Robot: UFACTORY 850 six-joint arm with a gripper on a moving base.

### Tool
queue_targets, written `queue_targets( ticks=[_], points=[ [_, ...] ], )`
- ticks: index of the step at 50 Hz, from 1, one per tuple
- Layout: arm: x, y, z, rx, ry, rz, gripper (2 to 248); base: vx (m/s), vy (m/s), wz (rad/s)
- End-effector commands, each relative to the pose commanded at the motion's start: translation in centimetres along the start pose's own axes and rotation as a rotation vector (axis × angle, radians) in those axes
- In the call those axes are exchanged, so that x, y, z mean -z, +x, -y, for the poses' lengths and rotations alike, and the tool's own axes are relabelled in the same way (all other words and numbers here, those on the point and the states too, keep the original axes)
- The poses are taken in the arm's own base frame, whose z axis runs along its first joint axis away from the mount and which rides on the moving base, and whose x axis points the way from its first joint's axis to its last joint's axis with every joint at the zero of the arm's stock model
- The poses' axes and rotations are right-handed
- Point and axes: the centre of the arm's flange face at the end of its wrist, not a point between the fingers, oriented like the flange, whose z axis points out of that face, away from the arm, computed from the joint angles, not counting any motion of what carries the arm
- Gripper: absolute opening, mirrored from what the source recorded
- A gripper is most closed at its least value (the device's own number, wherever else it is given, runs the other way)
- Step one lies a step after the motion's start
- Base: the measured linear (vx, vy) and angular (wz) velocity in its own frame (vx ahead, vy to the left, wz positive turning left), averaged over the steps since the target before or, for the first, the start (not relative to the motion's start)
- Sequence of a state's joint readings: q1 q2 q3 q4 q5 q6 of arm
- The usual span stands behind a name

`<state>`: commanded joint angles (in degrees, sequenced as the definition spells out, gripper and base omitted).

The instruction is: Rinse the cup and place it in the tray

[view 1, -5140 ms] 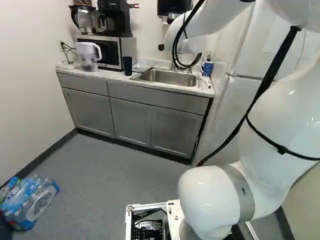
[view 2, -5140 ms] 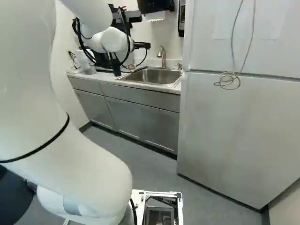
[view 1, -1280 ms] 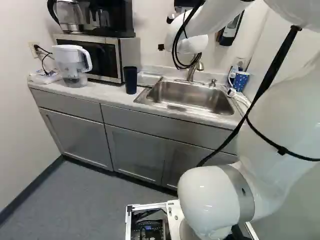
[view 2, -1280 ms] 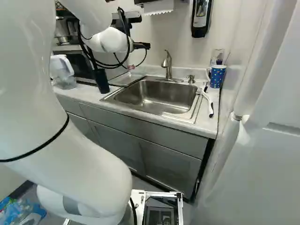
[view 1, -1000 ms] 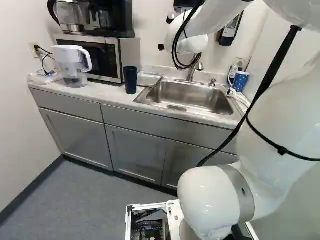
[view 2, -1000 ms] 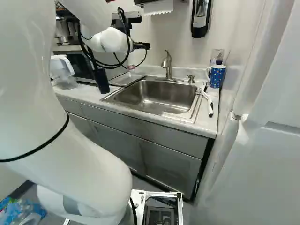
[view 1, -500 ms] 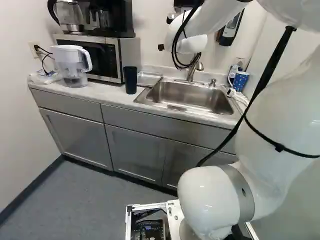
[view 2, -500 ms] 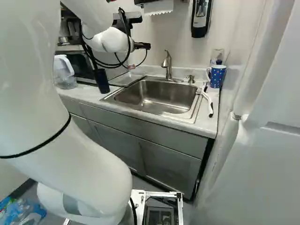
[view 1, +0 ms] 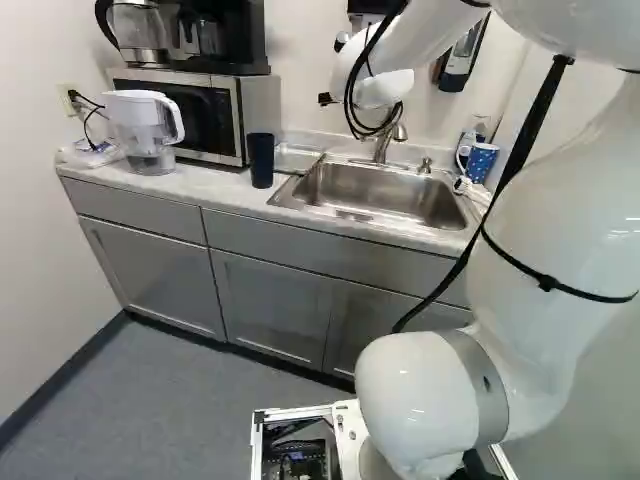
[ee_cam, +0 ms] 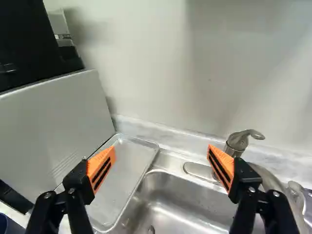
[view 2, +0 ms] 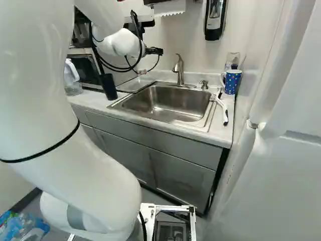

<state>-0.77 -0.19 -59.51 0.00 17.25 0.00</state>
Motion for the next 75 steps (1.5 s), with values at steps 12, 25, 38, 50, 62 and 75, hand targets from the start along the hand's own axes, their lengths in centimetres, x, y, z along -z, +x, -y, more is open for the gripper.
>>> queue_targets(
  ticks=[12, 25, 38, 50, 62, 75],
  points=[
    [-0.7, -0.1, -0.6, -0.003, -0.010, 0.030, 247, 0.000, 0.000, 0.000],
    [-1.5, -0.2, -1.3, -0.006, -0.023, 0.062, 247, 0.000, 0.000, 0.000],
    [-2.5, -0.3, -2.2, -0.011, -0.038, 0.091, 247, 0.000, 0.000, 0.000],
    [-3.4, -0.1, -3.0, -0.015, -0.051, 0.093, 247, 0.000, 0.000, 0.000],
    [-4.4, 0.1, -3.8, -0.018, -0.064, 0.092, 247, 0.000, 0.000, 0.000],
    [-5.2, 0.3, -4.6, -0.022, -0.076, 0.090, 247, 0.000, 0.000, 0.000]
  ],
)
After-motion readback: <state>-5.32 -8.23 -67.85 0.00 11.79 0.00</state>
